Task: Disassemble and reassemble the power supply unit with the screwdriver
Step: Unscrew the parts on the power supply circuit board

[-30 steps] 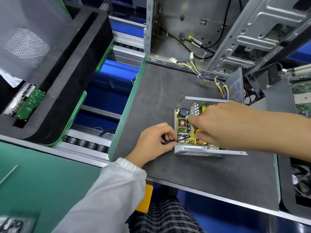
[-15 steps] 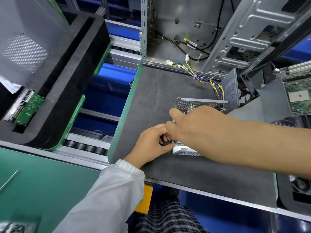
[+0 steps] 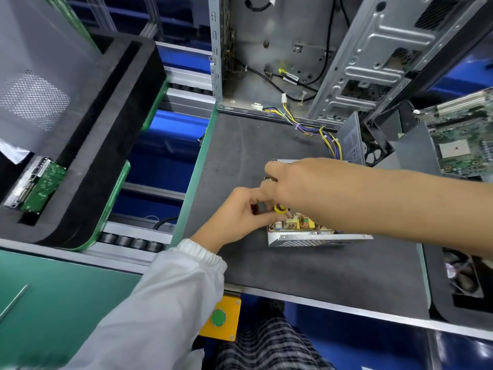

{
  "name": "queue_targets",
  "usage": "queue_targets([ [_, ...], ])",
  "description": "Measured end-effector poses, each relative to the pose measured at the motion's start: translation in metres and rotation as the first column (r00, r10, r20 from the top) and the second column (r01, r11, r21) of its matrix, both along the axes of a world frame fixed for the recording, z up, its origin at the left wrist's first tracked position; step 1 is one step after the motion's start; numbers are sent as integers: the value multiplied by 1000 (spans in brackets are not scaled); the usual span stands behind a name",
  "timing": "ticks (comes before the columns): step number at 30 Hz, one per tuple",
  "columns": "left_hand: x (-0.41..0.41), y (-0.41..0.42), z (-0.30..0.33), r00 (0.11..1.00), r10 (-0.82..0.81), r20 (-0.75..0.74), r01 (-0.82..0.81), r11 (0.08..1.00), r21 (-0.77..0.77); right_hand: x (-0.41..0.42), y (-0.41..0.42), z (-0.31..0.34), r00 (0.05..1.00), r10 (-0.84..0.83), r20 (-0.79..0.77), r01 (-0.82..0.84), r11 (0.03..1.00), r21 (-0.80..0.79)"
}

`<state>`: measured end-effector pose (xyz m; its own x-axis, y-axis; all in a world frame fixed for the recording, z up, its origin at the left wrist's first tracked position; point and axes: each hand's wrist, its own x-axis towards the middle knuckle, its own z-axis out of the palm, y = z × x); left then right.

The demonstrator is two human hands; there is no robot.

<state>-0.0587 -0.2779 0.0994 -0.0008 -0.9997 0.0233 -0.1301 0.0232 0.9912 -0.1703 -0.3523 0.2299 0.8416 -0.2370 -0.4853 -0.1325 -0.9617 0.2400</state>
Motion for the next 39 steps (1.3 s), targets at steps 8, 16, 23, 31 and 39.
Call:
queue_targets([
  [8,6,-2,14,995,-94,-30,93,995,-41,-8,-2,9,992,-52,114,54,998,-17],
  [16,-8,-3,16,988,-91,-121,89,996,-19,-4,4,6,993,-62,97,70,994,-87],
  [23,6,-5,21,980,-152,-125,153,988,-5,-13,-3,12,996,-25,87,25,1000,2],
  [31,0,-7,14,970,-100,-219,108,994,24,-13,-5,15,997,-2,77,1,1000,8],
  [39,-6,-2,11,980,-61,-189,65,998,17,-13,4,9,992,52,117,-29,981,-194],
])
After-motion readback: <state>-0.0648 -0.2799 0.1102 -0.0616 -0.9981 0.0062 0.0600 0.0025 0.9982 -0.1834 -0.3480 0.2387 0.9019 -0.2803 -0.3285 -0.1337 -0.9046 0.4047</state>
